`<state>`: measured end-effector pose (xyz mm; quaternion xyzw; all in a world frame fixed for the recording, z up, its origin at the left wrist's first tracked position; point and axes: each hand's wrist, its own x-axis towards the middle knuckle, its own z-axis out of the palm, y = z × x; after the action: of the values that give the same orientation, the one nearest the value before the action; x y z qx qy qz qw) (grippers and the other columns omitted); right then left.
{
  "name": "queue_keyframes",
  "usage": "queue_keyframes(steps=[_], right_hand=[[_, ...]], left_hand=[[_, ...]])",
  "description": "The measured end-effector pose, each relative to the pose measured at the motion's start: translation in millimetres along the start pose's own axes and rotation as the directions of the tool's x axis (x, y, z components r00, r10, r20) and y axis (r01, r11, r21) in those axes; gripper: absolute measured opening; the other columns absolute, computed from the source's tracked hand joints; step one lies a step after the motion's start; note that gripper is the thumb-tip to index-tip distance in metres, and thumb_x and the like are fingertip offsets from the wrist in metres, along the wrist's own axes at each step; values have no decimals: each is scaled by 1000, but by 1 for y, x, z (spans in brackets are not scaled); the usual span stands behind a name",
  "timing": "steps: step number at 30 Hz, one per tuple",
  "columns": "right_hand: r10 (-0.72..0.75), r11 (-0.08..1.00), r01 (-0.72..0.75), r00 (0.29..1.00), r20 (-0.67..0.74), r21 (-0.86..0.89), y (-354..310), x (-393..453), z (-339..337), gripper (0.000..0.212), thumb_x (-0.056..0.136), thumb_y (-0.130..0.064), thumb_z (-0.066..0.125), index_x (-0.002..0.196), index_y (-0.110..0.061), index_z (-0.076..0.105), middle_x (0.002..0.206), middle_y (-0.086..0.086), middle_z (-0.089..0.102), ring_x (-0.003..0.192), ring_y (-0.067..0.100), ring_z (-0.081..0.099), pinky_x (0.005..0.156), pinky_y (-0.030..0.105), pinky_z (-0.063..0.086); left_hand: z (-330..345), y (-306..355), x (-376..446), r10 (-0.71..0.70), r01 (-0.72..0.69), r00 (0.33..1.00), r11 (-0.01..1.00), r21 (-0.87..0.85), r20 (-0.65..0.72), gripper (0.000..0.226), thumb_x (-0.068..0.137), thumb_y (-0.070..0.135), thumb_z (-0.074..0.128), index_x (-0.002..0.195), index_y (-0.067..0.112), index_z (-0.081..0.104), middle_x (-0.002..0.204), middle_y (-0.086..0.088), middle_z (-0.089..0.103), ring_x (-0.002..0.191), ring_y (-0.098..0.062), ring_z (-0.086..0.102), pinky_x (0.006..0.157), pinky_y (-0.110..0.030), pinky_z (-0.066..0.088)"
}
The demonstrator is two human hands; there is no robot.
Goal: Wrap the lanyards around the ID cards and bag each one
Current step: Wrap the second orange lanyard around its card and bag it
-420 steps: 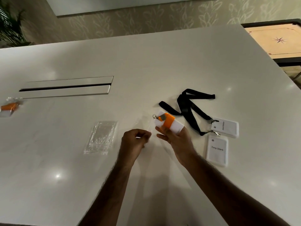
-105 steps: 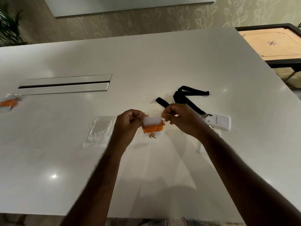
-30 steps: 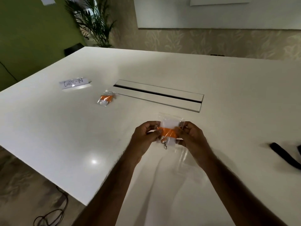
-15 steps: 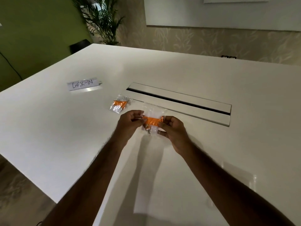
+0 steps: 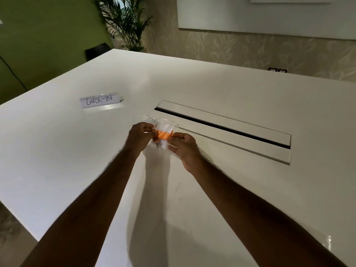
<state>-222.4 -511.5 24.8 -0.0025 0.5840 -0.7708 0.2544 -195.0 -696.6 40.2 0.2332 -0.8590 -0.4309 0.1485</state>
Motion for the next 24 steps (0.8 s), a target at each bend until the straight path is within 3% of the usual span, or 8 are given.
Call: queue_keyframes(steps=[4, 7, 10, 13, 15, 17, 19, 24], right_hand=[[-5, 996, 6, 1000, 11, -84, 6, 9, 11, 13, 94, -7, 71, 107, -7, 76, 110, 23, 77, 104, 34, 75, 102, 44, 60], [-24, 988, 27, 999, 22, -154, 8, 10, 16, 20, 85, -10, 68, 99, 4, 71, 87, 16, 68, 85, 29, 61, 85, 40, 53], [-22, 979, 28, 999, 30, -200, 9, 10, 18, 22, 76, -13, 63, 92, -2, 72, 78, 9, 63, 78, 24, 54, 76, 38, 46], [-16, 983, 25, 999, 52, -180, 7, 8, 21, 24, 74, -20, 66, 95, -15, 76, 71, -8, 69, 70, 12, 62, 71, 27, 51], [-21, 983, 31, 998, 59, -179, 7, 7, 22, 30, 76, -23, 71, 105, -16, 77, 80, -10, 76, 76, 9, 70, 74, 25, 57], [-24, 970, 32, 999, 38, -240, 8, 7, 23, 30, 87, -18, 73, 115, -11, 77, 103, 4, 80, 99, 25, 76, 92, 41, 62], [-27, 952, 28, 1000, 9, -306, 8, 7, 24, 26, 95, -14, 69, 120, -8, 75, 116, 17, 77, 114, 39, 72, 105, 52, 57], [-11, 936, 21, 1000, 29, -350, 2, 2, 24, 33, 97, -15, 73, 128, -4, 73, 124, 19, 75, 118, 37, 70, 110, 50, 54]], left_hand=[[1, -5, 12, -7, 8, 1000, 997, 71, -15, 36, 82, 13, 84, 116, 7, 75, 112, -9, 77, 103, -22, 72, 93, -29, 54], [4, -7, 15, -23, 26, 999, 995, 100, -31, 37, 80, 12, 85, 115, 7, 75, 113, -10, 77, 103, -22, 72, 91, -28, 54], [7, -7, 15, -37, 41, 999, 994, 101, -39, 38, 79, 11, 85, 115, 6, 73, 113, -10, 77, 103, -22, 73, 88, -25, 53], [9, -6, 14, -33, 37, 999, 995, 89, -43, 38, 80, 9, 84, 115, 4, 72, 112, -10, 77, 103, -21, 73, 79, -18, 50], [11, -3, 13, -21, 27, 998, 995, 95, -56, 36, 80, 8, 81, 115, 4, 72, 113, -10, 77, 106, -23, 72, 81, -20, 52], [12, -2, 12, -6, 12, 999, 993, 117, -53, 37, 81, 6, 80, 116, 5, 72, 115, -10, 75, 109, -24, 70, 91, -28, 55], [12, -1, 11, 6, 0, 999, 990, 142, -44, 38, 81, 3, 78, 118, 5, 71, 119, -11, 73, 114, -25, 68, 96, -33, 54], [15, -1, 6, 78, -69, 996, 978, 195, -39, 38, 85, 2, 73, 123, 5, 69, 127, -16, 68, 122, -32, 61, 103, -36, 48]])
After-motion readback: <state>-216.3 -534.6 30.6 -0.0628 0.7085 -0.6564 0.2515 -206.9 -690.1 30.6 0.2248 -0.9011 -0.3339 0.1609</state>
